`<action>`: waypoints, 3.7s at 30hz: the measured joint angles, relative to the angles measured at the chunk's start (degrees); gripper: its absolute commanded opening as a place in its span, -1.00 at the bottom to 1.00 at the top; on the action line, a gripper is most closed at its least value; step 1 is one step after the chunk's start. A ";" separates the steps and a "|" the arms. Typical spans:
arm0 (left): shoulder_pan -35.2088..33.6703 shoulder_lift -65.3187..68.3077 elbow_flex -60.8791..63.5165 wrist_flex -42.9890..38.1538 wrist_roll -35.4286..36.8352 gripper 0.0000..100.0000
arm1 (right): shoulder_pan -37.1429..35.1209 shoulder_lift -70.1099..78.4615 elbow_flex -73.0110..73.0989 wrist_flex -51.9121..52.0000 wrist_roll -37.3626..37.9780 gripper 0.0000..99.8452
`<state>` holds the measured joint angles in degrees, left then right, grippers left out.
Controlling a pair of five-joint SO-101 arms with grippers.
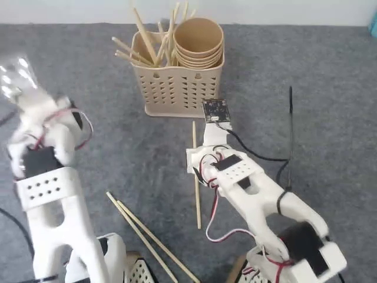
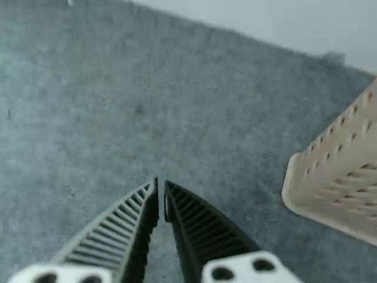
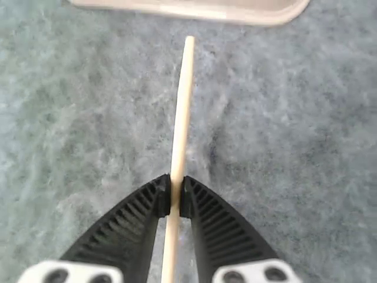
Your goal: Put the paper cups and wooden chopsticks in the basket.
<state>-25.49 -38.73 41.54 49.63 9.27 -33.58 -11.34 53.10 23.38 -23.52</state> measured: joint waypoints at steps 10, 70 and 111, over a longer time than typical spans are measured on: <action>0.53 0.62 33.85 -39.03 0.00 -0.98 | 4.22 -27.52 5.19 6.95 0.00 -0.98; 3.34 11.60 31.30 -41.49 -0.35 -0.98 | 1.32 47.91 -128.70 23.65 14.33 -0.79; -21.89 57.85 -21.01 -5.54 24.00 -0.98 | -34.02 11.87 -27.69 41.58 8.35 -0.79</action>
<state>-47.38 19.12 20.53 44.09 33.27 -67.60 0.53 25.41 64.97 -15.16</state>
